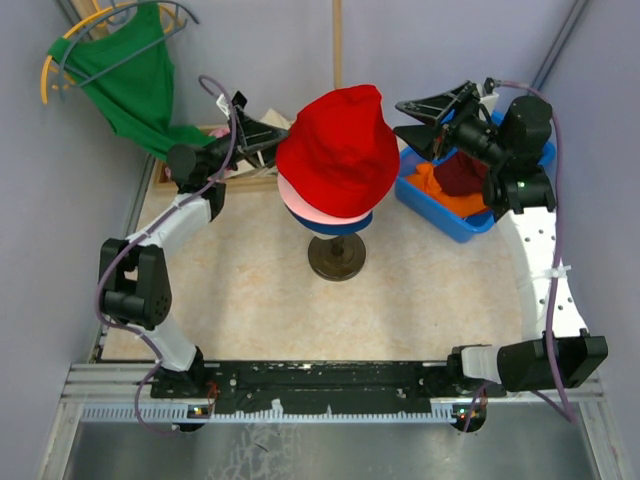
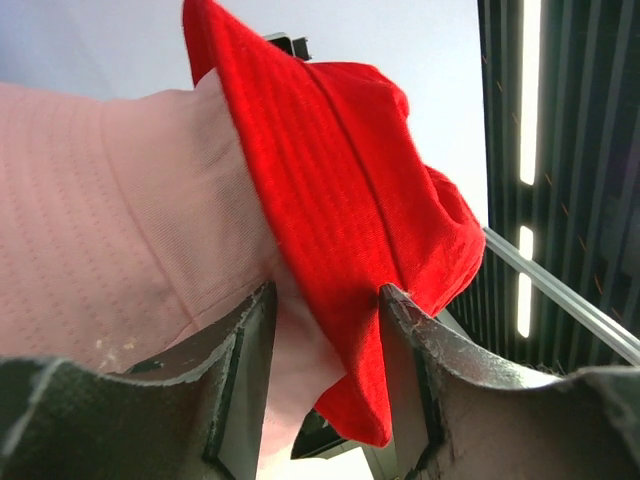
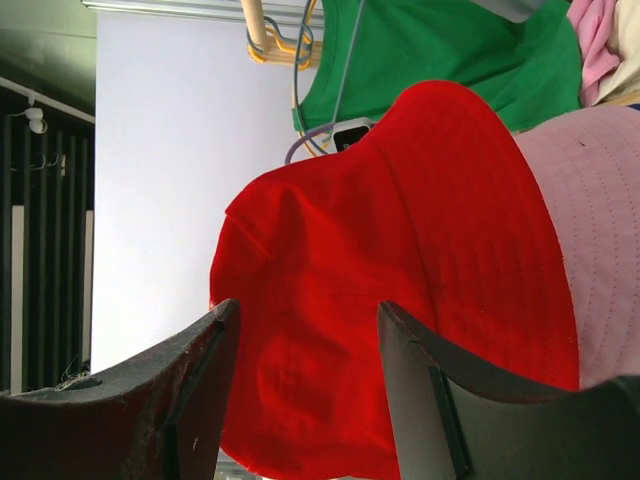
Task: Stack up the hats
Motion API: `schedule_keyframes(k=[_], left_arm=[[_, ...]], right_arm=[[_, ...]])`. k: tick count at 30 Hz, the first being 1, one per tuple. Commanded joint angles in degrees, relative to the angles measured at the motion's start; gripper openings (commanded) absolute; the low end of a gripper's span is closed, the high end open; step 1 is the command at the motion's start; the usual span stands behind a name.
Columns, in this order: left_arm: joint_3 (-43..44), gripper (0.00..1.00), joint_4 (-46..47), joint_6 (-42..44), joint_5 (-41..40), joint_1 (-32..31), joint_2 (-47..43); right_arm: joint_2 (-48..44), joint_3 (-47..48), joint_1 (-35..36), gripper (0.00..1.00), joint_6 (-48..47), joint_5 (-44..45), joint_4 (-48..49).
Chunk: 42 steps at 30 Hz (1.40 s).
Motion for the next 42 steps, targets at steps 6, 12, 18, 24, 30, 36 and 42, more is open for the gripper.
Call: schedule_keyframes(k=[6,12,18,24,30,36,42], left_arm=[[-2.6,0.31,7.8,-4.0,-1.8,-0.6,1.2],[-4.5,0.13,7.8,-4.5,-4.1,-0.7,1.2],[-7.4,0.04,11.2,-7.0,-6.3,-0.4,1.2],[-8.9,0.0,11.2,-6.4,-5.5,1.5,-0.1],[-9.0,0.0,10.2,-5.9,-4.2,1.8,0.0],[-9.6,0.0,7.9,-4.4,-2.9,1.9,0.0],[-9.1,0.0,7.3,-4.1,-2.4,1.9,0.6]], right_arm=[[-2.8,-1.3,-0.3,0.57,0.4,-1.2,3.4],[-3.3,-2.6,-0.5,0.58,-0.3,-1.2,3.6],[-4.3,-4.6,-2.9,0.58,-1.2,-2.1,3.8],[-4.3,-5.3,-4.3,0.58,-2.0,-3.5,4.0],[-4.3,-7.5,-5.1,0.56,-4.7,-6.2,6.0],[-6.5,-14.1,-5.1,0.53,-8.1,-5.8,7.2],[-6.0,-18.6,-5.1,0.53,-4.8,-6.1,15.4]])
